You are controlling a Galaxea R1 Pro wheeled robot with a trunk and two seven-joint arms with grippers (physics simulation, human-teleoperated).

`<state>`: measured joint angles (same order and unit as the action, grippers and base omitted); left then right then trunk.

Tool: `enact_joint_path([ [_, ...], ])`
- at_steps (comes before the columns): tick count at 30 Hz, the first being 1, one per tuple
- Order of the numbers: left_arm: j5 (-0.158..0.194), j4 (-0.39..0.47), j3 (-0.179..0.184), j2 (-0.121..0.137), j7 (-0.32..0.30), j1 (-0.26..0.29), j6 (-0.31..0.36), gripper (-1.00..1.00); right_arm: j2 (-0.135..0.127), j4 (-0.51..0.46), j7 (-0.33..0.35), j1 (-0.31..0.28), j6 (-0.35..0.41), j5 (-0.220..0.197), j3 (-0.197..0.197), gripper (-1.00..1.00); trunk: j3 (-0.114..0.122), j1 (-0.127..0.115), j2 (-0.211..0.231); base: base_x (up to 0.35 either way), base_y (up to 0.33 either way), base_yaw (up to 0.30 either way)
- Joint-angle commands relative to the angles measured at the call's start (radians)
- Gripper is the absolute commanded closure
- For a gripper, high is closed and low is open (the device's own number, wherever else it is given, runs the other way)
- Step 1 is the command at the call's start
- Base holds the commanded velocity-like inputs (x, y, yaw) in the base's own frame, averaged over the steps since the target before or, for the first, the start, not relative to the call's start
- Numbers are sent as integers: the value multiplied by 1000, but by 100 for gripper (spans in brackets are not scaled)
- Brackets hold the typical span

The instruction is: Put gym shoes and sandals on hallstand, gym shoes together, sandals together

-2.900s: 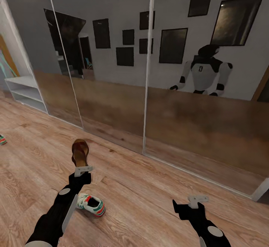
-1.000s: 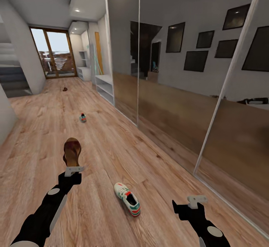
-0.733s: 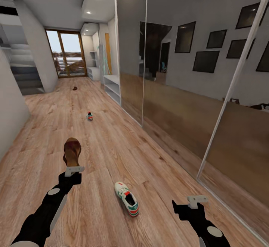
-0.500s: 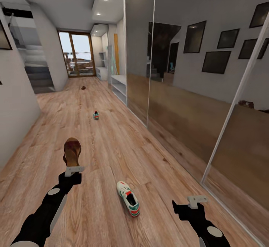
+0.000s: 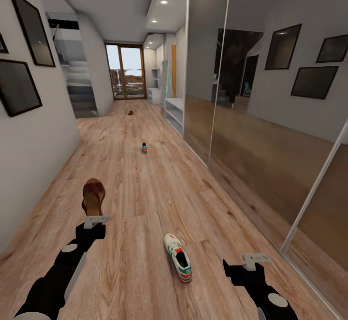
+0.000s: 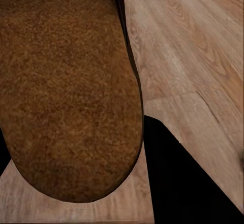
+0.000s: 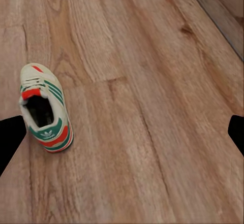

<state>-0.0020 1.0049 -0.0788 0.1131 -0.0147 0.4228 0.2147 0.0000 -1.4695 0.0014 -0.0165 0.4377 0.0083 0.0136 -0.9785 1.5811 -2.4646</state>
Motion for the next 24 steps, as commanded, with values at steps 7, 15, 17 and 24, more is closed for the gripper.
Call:
enact_joint_path([
  [7,-4,2,-1,0,-2,0,6,100,0,-1,0,0,6,1,0,-100,1,0,0,0,0,291],
  [15,-4,2,-1,0,-2,0,6,100,0,-2,0,0,6,1,0,-100,4,0,0,0,0,285],
  [17,-4,1,-1,-1,-2,0,6,100,0,-2,0,0,6,1,-1,-100,4,0,0,0,0,178],
  [24,-4,1,-1,-1,-2,0,6,100,0,-2,0,0,6,-6,-1,-100,4,0,0,0,0,40],
])
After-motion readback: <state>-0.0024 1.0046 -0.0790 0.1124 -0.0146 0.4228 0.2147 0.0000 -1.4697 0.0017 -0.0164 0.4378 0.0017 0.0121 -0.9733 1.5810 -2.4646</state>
